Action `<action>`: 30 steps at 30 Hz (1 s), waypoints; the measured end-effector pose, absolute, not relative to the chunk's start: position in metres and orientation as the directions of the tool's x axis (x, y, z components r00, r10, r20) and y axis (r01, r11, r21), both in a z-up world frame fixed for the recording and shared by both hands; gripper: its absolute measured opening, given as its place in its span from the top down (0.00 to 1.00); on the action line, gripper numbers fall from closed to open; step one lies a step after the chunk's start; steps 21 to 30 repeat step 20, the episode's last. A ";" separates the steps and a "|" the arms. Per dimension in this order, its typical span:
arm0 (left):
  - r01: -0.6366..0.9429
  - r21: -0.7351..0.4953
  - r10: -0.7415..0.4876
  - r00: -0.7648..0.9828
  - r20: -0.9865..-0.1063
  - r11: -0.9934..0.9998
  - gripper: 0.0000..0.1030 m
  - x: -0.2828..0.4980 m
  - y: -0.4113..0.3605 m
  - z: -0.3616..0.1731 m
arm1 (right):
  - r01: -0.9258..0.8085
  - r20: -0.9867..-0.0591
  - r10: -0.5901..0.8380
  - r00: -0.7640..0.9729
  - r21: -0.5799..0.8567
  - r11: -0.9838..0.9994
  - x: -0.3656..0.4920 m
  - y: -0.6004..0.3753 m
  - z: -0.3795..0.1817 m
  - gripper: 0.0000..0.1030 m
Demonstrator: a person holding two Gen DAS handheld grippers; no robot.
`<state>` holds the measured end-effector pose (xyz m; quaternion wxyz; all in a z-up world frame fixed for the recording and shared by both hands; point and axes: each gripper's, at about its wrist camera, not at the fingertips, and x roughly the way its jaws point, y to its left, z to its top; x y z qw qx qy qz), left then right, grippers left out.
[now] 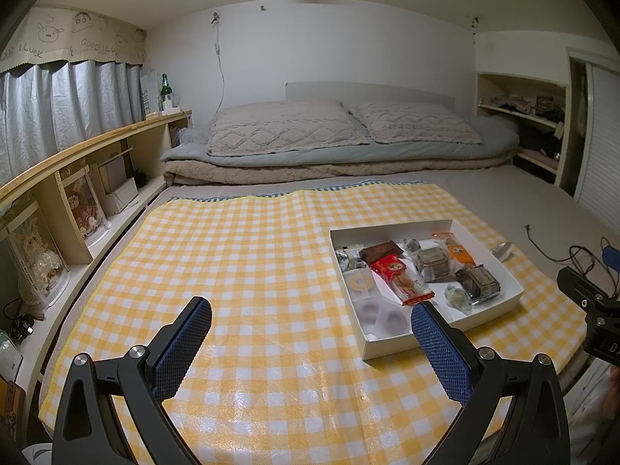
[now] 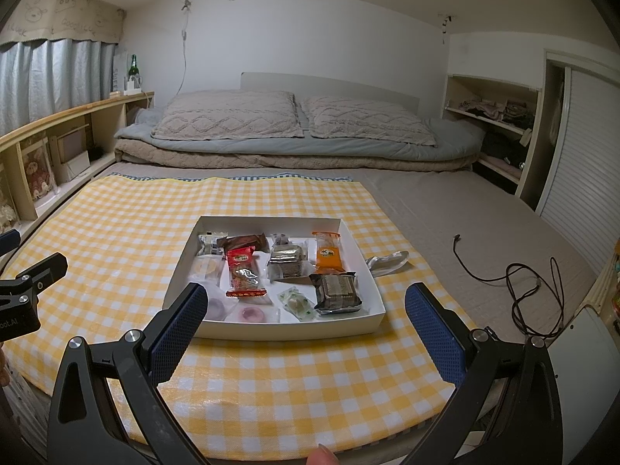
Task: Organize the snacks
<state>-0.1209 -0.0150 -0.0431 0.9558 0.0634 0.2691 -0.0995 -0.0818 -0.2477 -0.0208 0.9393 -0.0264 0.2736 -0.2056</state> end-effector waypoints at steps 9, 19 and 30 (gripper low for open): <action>0.221 0.065 -0.154 0.835 -0.528 0.973 0.00 -0.120 -0.013 -0.043 | 0.373 -0.503 -0.401 0.765 -0.162 0.914 -0.082 -0.247 -0.021 0.00; 0.213 0.062 -0.149 0.836 -0.527 0.975 0.00 -0.120 -0.011 -0.044 | 0.372 -0.503 -0.402 0.765 -0.163 0.914 -0.082 -0.247 -0.021 0.00; 0.214 0.063 -0.150 0.836 -0.527 0.975 0.00 -0.120 -0.010 -0.044 | 0.372 -0.503 -0.402 0.765 -0.163 0.914 -0.082 -0.247 -0.021 0.00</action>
